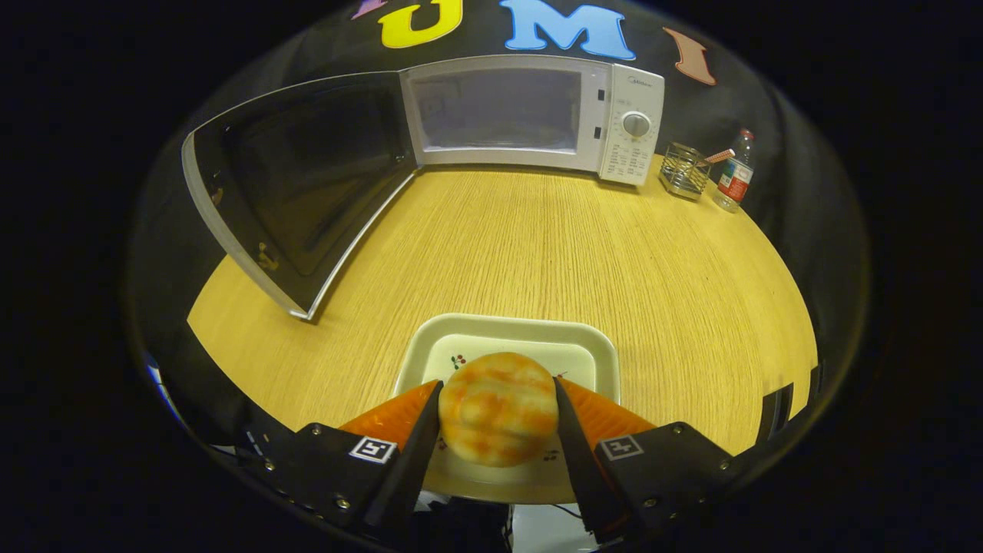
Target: Open the microwave, put the food inside, and close the microwave door.
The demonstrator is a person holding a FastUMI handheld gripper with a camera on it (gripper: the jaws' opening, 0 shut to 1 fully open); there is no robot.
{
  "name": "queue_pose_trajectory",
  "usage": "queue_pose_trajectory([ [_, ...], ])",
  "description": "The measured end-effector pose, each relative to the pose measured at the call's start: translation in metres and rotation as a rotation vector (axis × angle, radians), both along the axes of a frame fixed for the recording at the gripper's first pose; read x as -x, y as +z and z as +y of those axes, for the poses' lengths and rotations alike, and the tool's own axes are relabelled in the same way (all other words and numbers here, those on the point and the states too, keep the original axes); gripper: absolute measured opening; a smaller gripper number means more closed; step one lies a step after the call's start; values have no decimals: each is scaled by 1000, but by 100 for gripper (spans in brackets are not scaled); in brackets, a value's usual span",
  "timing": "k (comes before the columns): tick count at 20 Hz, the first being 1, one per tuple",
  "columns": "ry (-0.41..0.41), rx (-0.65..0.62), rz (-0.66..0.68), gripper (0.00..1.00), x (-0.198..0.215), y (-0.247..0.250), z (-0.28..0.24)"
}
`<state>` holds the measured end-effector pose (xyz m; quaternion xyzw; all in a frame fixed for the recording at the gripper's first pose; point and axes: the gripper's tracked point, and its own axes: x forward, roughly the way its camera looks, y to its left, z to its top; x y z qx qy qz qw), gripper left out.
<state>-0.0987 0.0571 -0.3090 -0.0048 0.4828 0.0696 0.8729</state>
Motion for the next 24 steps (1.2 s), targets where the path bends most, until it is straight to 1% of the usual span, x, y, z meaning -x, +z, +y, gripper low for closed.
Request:
queue_pose_trajectory([
  [4, -44, -77, -59, 81, -21, 21, 1],
  [8, -79, -155, -127, 81, -52, 45, 6],
  [14, -87, -248, -217, 80, -110, 75, 20],
  [20, -102, -348, -272, 80, -171, 88, 40],
  [24, -149, -389, -320, 80, -215, 87, 47],
])
